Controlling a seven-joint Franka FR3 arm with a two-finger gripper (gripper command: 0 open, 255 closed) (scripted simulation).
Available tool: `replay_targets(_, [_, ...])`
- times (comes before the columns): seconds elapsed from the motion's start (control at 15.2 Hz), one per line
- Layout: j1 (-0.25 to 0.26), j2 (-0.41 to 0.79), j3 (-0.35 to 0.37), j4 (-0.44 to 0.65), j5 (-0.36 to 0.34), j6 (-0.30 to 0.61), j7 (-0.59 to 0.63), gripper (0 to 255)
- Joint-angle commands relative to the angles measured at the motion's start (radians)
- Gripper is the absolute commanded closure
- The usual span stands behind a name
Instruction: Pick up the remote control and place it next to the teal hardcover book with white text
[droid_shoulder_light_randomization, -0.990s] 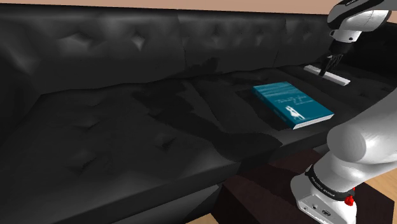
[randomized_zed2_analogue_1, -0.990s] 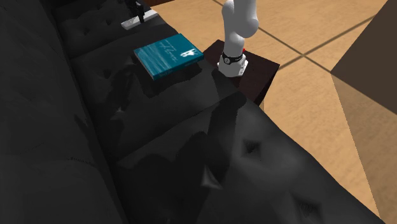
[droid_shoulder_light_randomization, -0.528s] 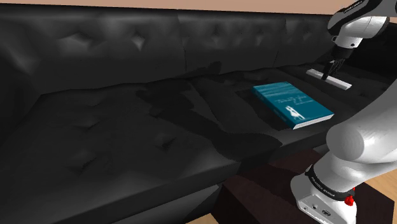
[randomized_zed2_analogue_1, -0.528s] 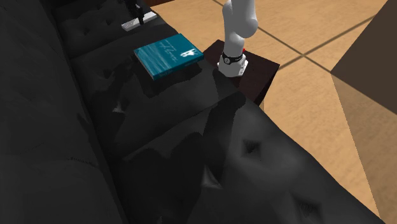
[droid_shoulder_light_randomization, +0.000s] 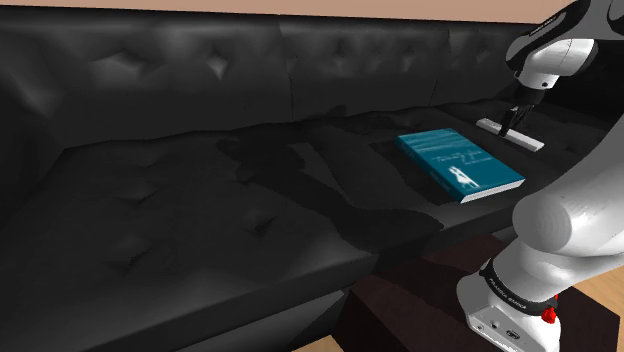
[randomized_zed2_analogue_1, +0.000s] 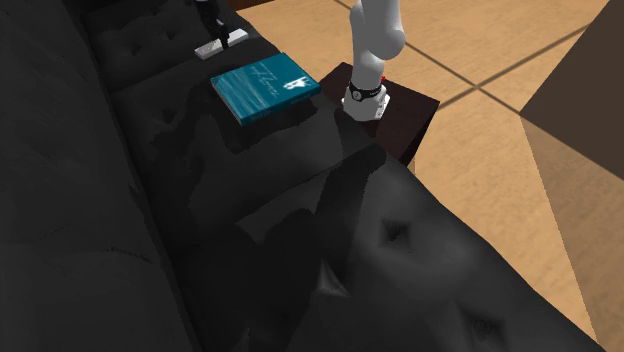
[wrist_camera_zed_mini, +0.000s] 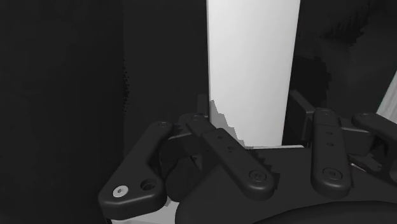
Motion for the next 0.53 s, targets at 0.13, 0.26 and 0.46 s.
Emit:
replay_targets(0.13, [-0.004,0.031,0.004,-0.026,0.018,0.053,-0.009,255])
replay_targets(0.26, [-0.005,0.038,0.005,-0.031,0.023,0.065,-0.012,255])
replay_targets(0.46, [-0.005,0.038,0.005,-0.031,0.023,0.065,-0.012,255])
